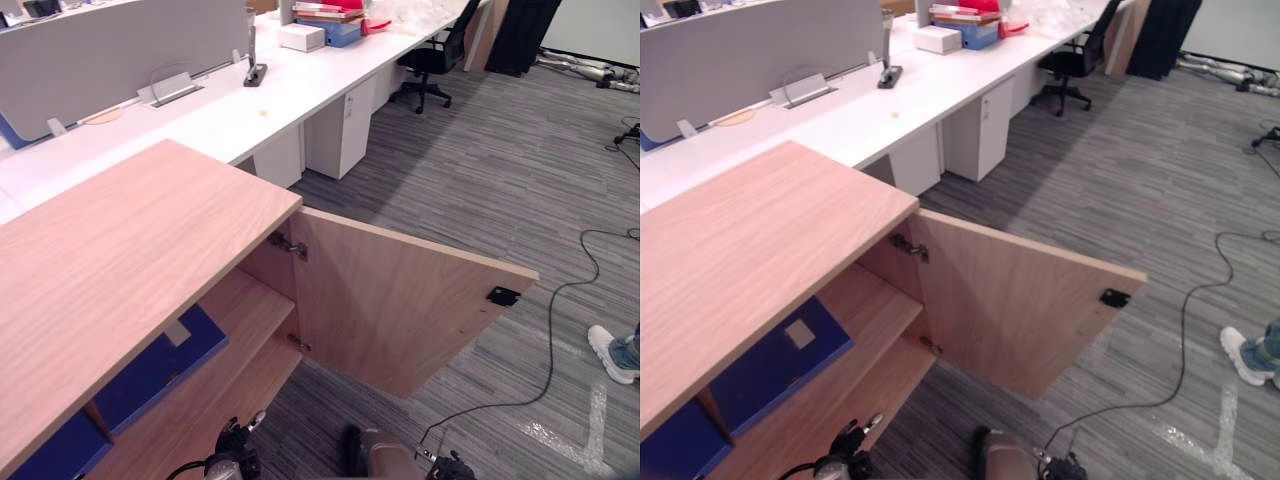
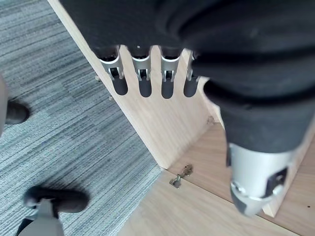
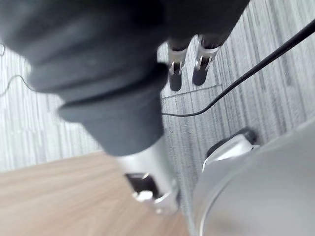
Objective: Walk over to the cabinet, pick up the folder, carry it to the office cabinet, place the folder inside the office cabinet, then close the office cabinet door
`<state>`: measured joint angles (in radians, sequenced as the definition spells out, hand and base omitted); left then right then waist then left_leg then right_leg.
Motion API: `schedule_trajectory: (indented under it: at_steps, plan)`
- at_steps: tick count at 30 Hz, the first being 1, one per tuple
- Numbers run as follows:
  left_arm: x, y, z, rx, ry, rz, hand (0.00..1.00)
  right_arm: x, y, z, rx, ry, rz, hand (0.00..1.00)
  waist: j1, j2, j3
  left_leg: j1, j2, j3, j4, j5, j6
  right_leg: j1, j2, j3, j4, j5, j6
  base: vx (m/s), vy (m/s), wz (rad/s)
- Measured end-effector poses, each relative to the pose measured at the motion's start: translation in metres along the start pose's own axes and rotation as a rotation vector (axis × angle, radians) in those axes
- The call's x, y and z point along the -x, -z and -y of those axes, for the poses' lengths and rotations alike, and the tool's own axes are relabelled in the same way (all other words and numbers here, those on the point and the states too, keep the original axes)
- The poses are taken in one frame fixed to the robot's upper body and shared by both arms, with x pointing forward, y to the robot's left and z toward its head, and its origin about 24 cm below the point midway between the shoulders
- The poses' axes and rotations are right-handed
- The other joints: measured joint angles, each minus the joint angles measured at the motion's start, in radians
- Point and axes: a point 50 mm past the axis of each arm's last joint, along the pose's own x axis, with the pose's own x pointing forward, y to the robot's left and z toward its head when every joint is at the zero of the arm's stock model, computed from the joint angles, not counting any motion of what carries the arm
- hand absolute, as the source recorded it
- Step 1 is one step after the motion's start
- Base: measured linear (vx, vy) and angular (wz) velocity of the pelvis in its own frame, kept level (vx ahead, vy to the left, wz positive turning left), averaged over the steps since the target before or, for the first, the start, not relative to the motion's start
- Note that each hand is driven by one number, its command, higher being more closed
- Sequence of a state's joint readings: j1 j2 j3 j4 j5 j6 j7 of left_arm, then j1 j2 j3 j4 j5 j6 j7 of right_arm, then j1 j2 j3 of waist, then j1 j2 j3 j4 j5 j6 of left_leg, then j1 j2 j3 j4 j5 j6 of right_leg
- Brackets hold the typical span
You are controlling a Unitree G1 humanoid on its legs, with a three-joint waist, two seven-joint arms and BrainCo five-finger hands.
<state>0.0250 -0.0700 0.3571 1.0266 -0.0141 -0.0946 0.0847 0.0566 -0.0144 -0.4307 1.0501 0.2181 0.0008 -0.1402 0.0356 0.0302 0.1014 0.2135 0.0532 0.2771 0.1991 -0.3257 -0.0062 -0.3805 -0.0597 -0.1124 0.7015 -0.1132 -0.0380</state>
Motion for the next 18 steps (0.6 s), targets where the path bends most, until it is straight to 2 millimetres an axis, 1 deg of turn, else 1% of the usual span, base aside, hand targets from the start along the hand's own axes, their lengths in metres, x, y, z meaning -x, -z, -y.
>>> schedule_trajectory:
  at_steps: [1, 2, 3, 4, 5, 6, 7, 8, 9, 11, 13, 14, 15, 16, 18]
  plan:
    - [0.000, 0.001, -0.001, 0.003, -0.003, -0.002, 0.00, 0.000, 0.000, 0.000, 0.003, 0.000, 0.000, 0.00, 0.001, -0.003, 0.000, 0.000, 0.001, 0.000, -0.002, 0.000, -0.006, 0.016, -0.022, -0.019, 0.019, -0.037, 0.008, 0.19, -0.091, -0.14]
    - [0.000, -0.001, -0.002, 0.012, -0.009, 0.000, 0.00, 0.000, 0.002, -0.002, 0.006, -0.005, -0.004, 0.00, 0.005, -0.021, -0.001, 0.005, -0.005, 0.009, -0.004, -0.002, -0.018, 0.051, -0.037, -0.040, -0.034, -0.095, 0.042, 0.27, -0.145, -0.35]
    - [-0.001, -0.001, -0.002, 0.022, -0.013, -0.005, 0.00, 0.000, 0.000, -0.003, 0.017, -0.011, 0.002, 0.00, 0.009, -0.017, -0.004, -0.005, -0.008, 0.016, -0.005, -0.001, -0.022, 0.068, -0.023, -0.063, -0.095, -0.124, 0.010, 0.28, -0.153, -0.47]
    - [0.000, 0.001, -0.003, 0.025, -0.016, -0.013, 0.00, 0.000, -0.003, -0.004, 0.027, -0.015, 0.009, 0.00, 0.012, -0.010, -0.005, -0.010, 0.003, 0.015, -0.005, 0.004, -0.023, 0.073, -0.005, -0.063, -0.121, -0.123, 0.008, 0.21, -0.120, -0.44]
    - [0.000, 0.003, -0.005, 0.031, -0.023, -0.020, 0.00, 0.000, -0.003, -0.005, 0.022, -0.016, 0.008, 0.00, 0.007, -0.008, -0.007, -0.020, 0.022, 0.008, -0.001, 0.022, -0.018, 0.096, 0.026, -0.060, -0.179, -0.105, -0.004, 0.14, -0.118, -0.31]
    - [0.000, 0.003, -0.005, 0.022, -0.024, -0.021, 0.00, 0.000, -0.001, -0.005, 0.013, -0.012, 0.000, 0.00, 0.010, -0.012, -0.009, -0.024, 0.042, -0.005, -0.002, 0.046, -0.008, 0.135, 0.059, -0.057, -0.264, -0.070, -0.009, 0.11, -0.123, -0.21]
    - [0.000, 0.002, -0.006, 0.015, -0.024, -0.020, 0.00, 0.000, 0.000, -0.004, -0.006, -0.005, -0.007, 0.00, 0.010, -0.012, -0.012, -0.030, 0.047, -0.022, -0.005, 0.053, -0.012, 0.155, 0.073, -0.055, -0.314, -0.049, -0.010, 0.08, -0.102, -0.19]
    - [-0.001, 0.002, -0.007, 0.007, -0.025, -0.018, 0.00, -0.001, 0.003, -0.002, -0.041, 0.009, -0.024, 0.00, 0.010, -0.015, -0.021, -0.058, 0.044, -0.068, -0.013, 0.054, -0.015, 0.186, 0.093, -0.049, -0.418, 0.001, -0.012, 0.06, -0.048, -0.18]
    - [-0.001, 0.000, -0.008, -0.006, -0.022, -0.014, 0.00, -0.001, 0.002, -0.003, -0.056, 0.014, -0.033, 0.00, 0.009, -0.018, -0.019, -0.086, 0.028, -0.095, -0.031, 0.053, -0.016, 0.213, 0.100, -0.042, -0.496, 0.041, -0.012, 0.05, -0.015, -0.17]
    - [-0.002, -0.001, -0.011, -0.018, -0.022, -0.010, 0.00, -0.002, 0.005, -0.001, -0.076, 0.024, -0.052, 0.00, 0.012, -0.020, -0.018, -0.112, 0.003, -0.130, -0.063, 0.054, -0.016, 0.237, 0.100, -0.023, -0.547, 0.071, -0.010, 0.03, 0.059, -0.24]
    - [-0.001, 0.004, -0.020, -0.045, -0.037, -0.029, 0.00, -0.002, 0.007, -0.001, -0.075, 0.025, -0.062, 0.00, 0.012, -0.020, -0.018, -0.125, -0.005, -0.137, -0.075, 0.086, -0.012, 0.262, 0.097, -0.004, -0.555, 0.078, -0.003, 0.04, 0.118, -0.40]
    - [0.002, 0.012, -0.024, -0.063, -0.044, -0.050, 0.00, -0.002, 0.008, 0.000, -0.077, 0.028, -0.064, 0.00, 0.007, -0.018, -0.022, -0.118, -0.010, -0.135, -0.075, 0.113, -0.009, 0.274, 0.097, 0.010, -0.558, 0.079, 0.005, 0.06, 0.170, -0.26]
    - [0.002, 0.015, -0.026, -0.076, -0.044, -0.067, 0.00, -0.002, 0.008, 0.001, -0.086, 0.034, -0.066, 0.00, 0.001, -0.017, -0.025, -0.115, -0.016, -0.134, -0.081, 0.117, -0.004, 0.281, 0.094, 0.015, -0.577, 0.088, 0.018, 0.05, 0.149, -0.16]
    - [0.002, 0.015, -0.026, -0.086, -0.042, -0.066, 0.00, -0.002, 0.010, 0.002, -0.097, 0.039, -0.071, 0.00, 0.000, -0.013, -0.028, -0.117, -0.020, -0.135, -0.083, 0.117, -0.003, 0.285, 0.091, 0.016, -0.592, 0.096, 0.025, 0.04, 0.135, -0.01]
    - [0.001, 0.013, -0.025, -0.109, -0.033, -0.061, 0.00, -0.001, 0.014, 0.005, -0.110, 0.050, -0.088, 0.00, -0.003, -0.016, -0.028, -0.122, -0.038, -0.138, -0.087, 0.120, 0.001, 0.301, 0.081, 0.018, -0.648, 0.125, 0.040, 0.04, 0.163, 0.02]
